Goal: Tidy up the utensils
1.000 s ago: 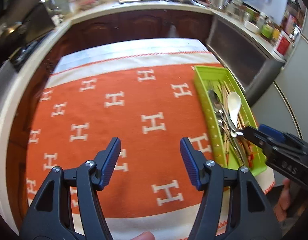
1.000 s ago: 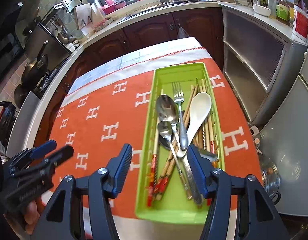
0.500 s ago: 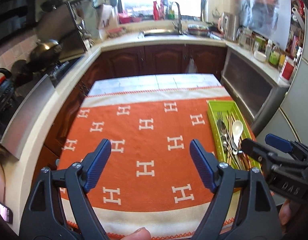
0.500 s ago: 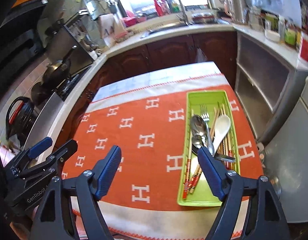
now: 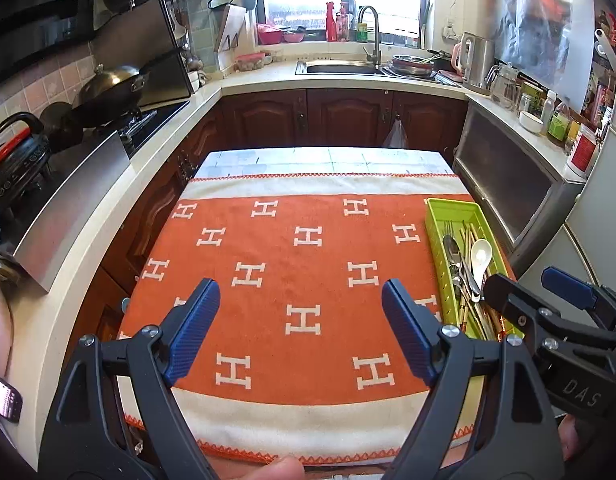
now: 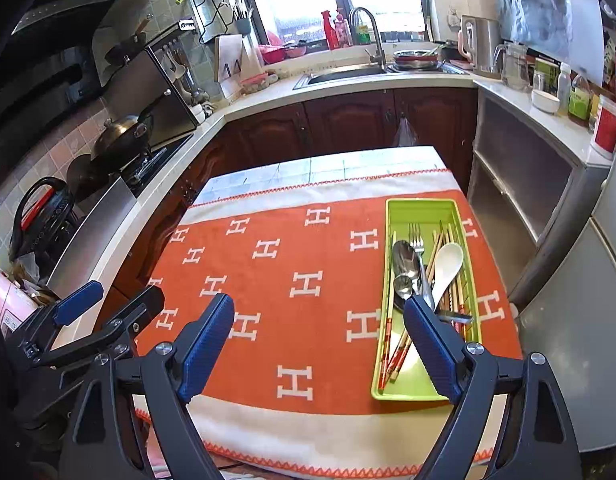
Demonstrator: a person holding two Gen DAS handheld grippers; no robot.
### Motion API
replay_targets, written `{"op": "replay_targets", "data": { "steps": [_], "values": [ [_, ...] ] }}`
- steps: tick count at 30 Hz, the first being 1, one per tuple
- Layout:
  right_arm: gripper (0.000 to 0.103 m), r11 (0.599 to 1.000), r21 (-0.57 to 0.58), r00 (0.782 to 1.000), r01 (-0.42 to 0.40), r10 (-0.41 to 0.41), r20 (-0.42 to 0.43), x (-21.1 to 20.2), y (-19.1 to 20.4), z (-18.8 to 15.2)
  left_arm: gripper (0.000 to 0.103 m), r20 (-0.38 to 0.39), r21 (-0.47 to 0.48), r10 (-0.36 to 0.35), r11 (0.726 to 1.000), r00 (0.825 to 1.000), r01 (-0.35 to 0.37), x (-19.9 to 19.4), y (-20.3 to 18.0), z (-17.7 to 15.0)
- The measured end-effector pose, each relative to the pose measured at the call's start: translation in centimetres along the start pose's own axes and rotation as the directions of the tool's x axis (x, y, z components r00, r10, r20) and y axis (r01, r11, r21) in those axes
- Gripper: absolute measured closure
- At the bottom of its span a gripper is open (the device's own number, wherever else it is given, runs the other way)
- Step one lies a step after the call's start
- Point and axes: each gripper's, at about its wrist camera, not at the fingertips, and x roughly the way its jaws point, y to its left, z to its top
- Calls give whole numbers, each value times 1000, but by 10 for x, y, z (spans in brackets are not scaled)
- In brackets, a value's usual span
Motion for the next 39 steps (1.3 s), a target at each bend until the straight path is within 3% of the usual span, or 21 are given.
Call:
{"op": "replay_targets", "data": {
  "steps": [39],
  "values": [
    [15,1000,-11,997,29,-30,-76,46,2,0,22,-74,-37,-9,999,997,6,33,15,-3]
  ]
}}
